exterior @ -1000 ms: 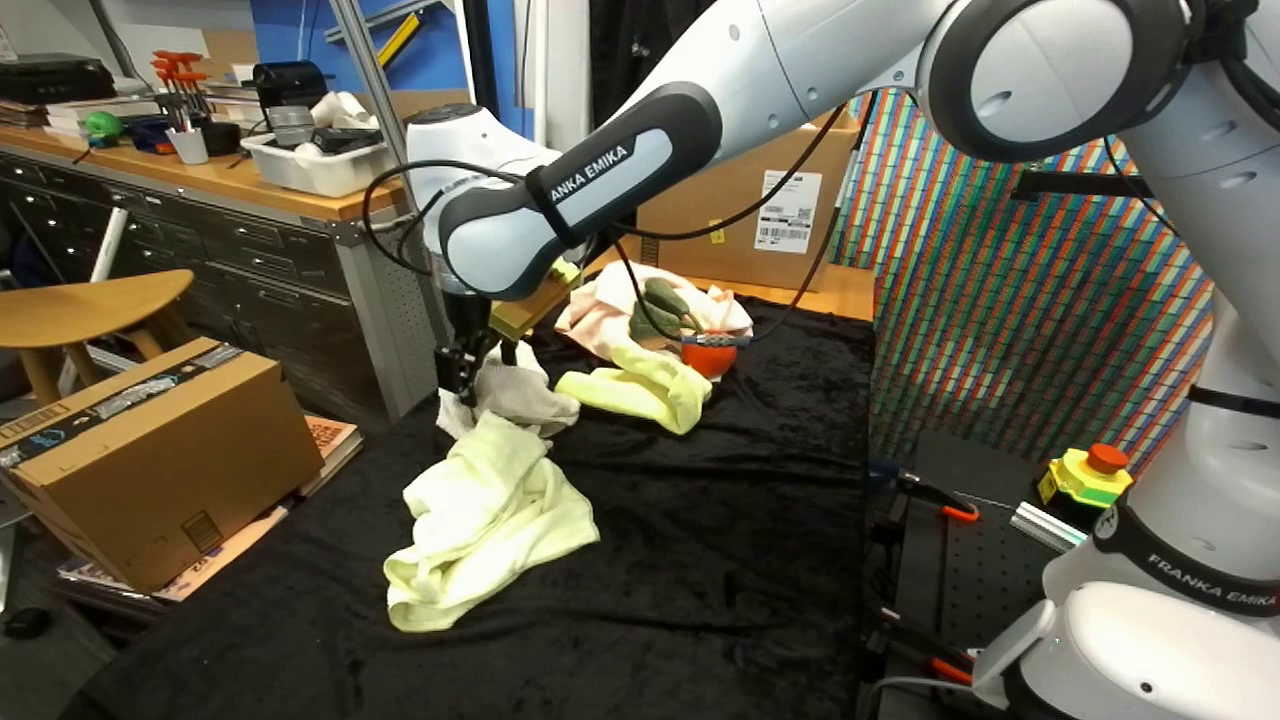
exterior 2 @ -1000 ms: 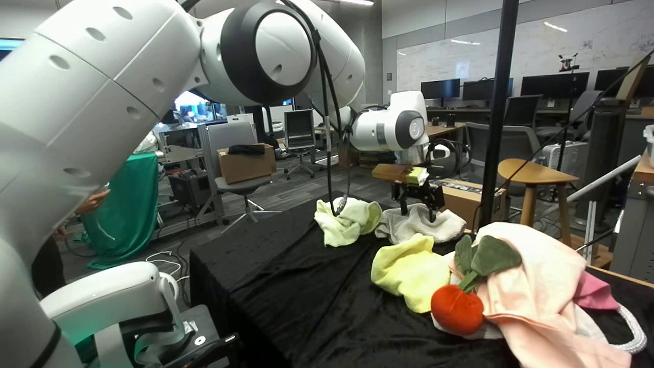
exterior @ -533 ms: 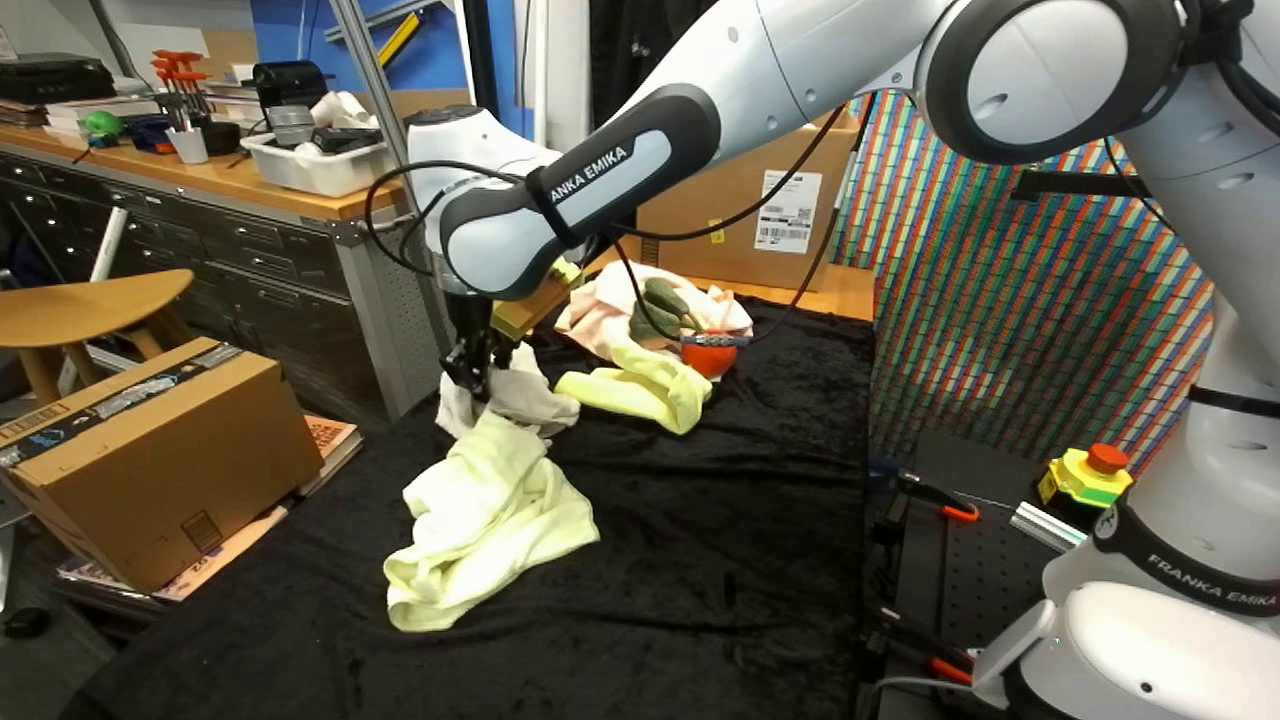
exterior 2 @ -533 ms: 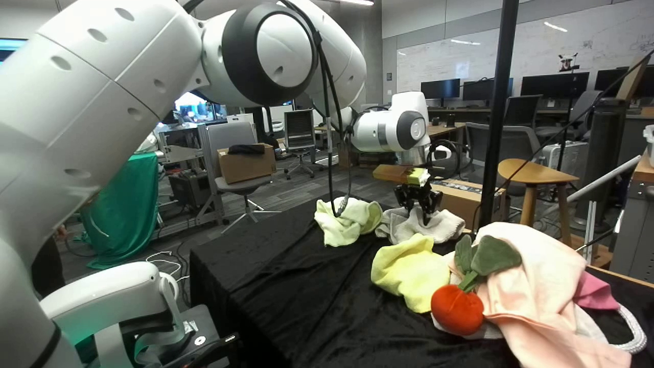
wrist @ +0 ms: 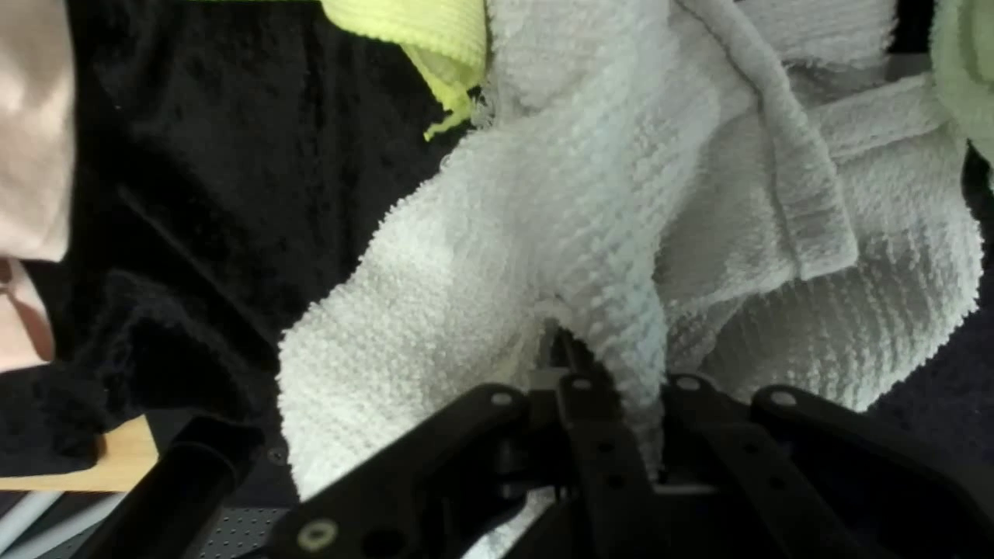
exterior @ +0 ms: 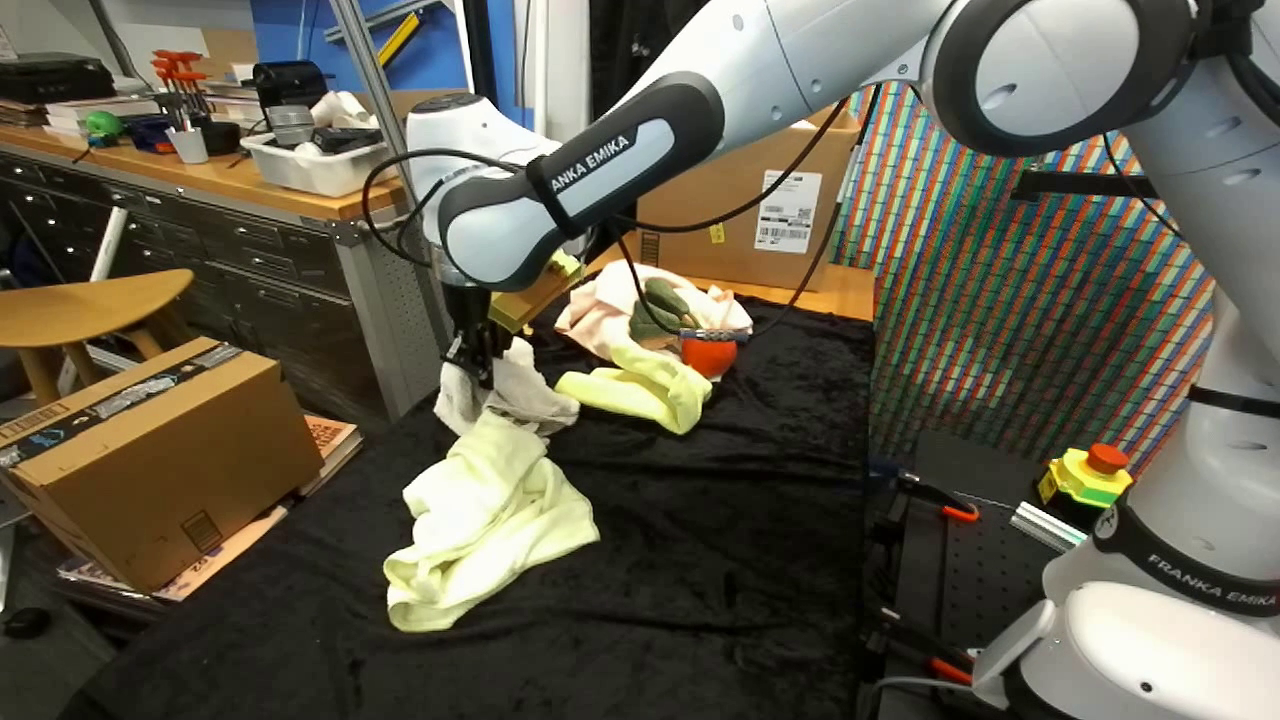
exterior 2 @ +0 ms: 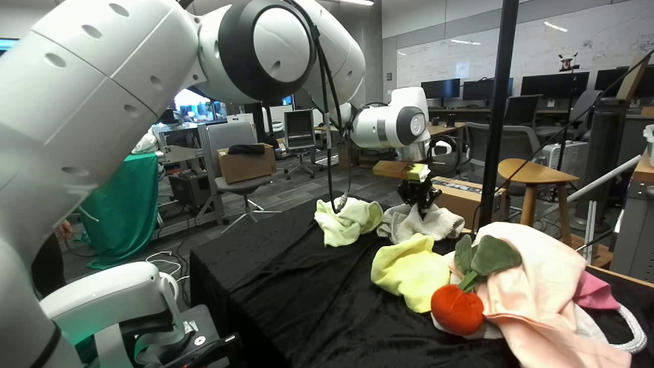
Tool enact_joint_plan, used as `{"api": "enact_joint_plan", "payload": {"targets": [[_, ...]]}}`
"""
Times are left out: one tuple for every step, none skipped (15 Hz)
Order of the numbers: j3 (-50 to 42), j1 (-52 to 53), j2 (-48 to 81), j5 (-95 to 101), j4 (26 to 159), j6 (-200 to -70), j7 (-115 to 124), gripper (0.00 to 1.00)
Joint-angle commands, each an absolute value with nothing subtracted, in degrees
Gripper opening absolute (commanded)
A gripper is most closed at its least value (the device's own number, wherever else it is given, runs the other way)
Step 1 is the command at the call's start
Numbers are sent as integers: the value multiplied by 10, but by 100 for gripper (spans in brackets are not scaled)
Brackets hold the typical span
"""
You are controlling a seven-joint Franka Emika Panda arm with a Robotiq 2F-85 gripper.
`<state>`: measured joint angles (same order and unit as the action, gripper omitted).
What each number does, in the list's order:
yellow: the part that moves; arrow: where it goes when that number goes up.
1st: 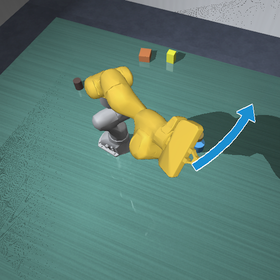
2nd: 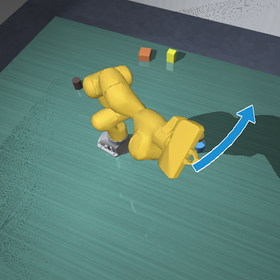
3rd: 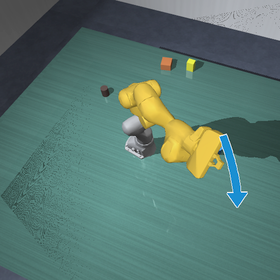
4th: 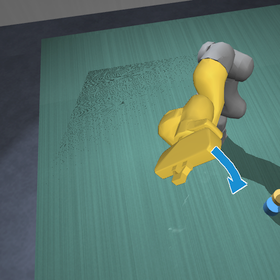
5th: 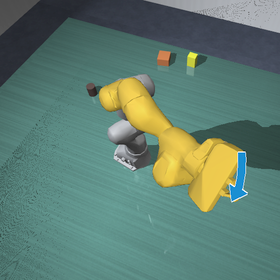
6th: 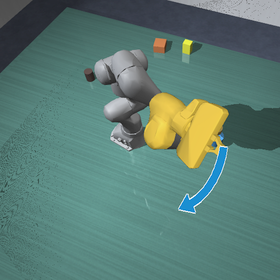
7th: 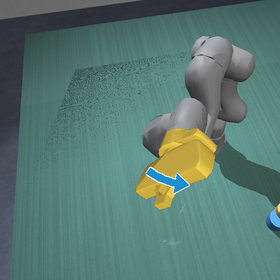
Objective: Pile up all the objects on the table
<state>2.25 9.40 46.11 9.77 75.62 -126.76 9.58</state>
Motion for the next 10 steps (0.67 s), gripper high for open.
{"api": "enact_joint_plan", "payload": {"targets": [[18,95,402,84,812,-1295,98,8],[16,96,382,86,833,-1305,102,8],[13,97,363,89,854,-1317,108,8],[10,98,343,92,878,-1330,114,8],[9,98,323,92,899,-1339,118,8],[5,99,298,96,929,-1353,125,8],[1,99,276,98,956,-1366,133,8],[-2,97,249,99,985,-1379,139,8],[-7,96,228,102,1010,-1393,148,8],[-12,95,204,104,1035,-1403,155,8]]}}
